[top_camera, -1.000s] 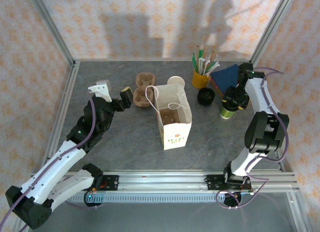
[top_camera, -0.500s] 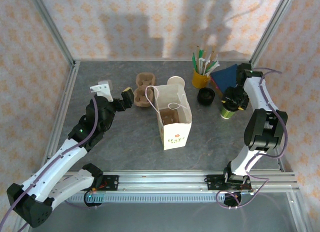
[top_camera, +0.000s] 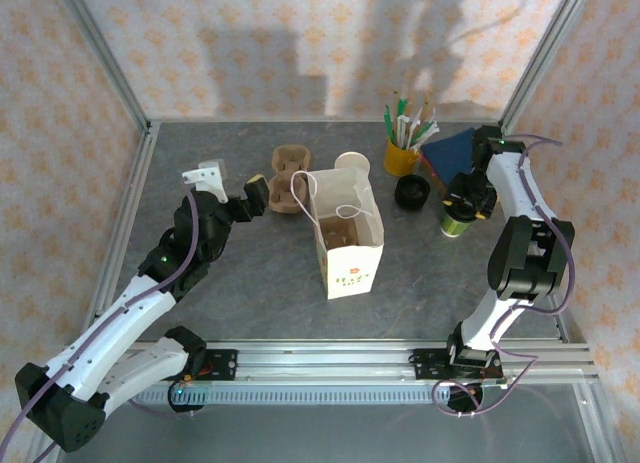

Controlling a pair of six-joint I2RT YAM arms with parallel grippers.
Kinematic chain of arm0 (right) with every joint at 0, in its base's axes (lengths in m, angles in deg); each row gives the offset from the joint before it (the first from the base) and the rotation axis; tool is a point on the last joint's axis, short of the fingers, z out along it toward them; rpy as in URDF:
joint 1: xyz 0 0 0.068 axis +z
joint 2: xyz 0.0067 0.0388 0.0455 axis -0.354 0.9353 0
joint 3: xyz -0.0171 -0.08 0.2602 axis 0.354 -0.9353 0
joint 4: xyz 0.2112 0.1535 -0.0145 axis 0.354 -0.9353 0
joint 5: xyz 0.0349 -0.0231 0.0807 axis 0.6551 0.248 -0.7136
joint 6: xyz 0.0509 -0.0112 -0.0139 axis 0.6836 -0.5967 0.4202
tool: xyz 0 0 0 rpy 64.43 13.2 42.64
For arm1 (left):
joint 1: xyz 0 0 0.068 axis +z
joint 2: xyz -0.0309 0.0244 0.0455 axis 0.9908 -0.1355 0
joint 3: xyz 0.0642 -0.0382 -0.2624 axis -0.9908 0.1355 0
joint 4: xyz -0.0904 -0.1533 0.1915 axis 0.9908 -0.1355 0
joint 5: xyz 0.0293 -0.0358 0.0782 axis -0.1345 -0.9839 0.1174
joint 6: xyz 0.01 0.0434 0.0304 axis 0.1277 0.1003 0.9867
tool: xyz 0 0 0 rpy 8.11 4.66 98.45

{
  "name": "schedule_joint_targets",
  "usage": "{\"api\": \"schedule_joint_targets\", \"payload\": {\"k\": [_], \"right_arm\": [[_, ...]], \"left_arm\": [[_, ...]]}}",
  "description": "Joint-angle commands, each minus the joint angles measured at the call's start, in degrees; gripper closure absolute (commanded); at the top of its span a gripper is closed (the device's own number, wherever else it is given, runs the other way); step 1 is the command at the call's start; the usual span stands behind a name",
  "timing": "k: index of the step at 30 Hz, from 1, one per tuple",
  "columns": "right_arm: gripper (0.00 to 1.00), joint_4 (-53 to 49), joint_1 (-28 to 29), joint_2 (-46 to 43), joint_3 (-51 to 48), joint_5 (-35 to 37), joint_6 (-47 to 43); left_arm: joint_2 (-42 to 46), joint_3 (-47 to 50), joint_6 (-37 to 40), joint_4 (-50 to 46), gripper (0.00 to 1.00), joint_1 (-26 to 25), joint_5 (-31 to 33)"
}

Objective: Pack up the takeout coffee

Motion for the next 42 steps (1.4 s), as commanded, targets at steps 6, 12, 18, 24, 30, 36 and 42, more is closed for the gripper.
{"api": "schedule_joint_targets", "payload": {"k": [6,12,18,24,30,36,42], "right_arm": [[0.33,-0.2,2.0,3.0,-1.1,1.5,0.3],[0.33,-2.8,6.2,-1.2,-0.1,4.0,2.0],[0.33,-3.6,9.1,-6.1,-3.2,3.5,2.7],[0.33,-4.6,15.0,-7.8,-7.0,4.5,3.9],[0.33,-5.6,21.1,-9.0,-7.2,5.1,6.8],[0.28,-3.4,21.4,-9.7,-9.8,4.3,7.6],[0.22,-1.5,21.4,-9.1,-10.2,3.7,7.9]], "left_arm": [[-0.5,-0.8,1.0,1.0,0.01,0.5,-0.6],[-0.5,-1.0,1.1,0.7,0.01,0.6,-0.4],[-0.8,-1.1,1.2,1.0,0.01,0.6,-0.6],[-1.0,-1.5,1.2,0.5,0.01,0.7,-0.8],[-1.0,-1.4,1.1,0.5,0.01,0.7,-0.6],[-1.0,-1.4,1.1,0.5,0.01,0.6,-0.8],[-0.9,-1.4,1.1,0.1,0.01,0.7,-0.8]]}}
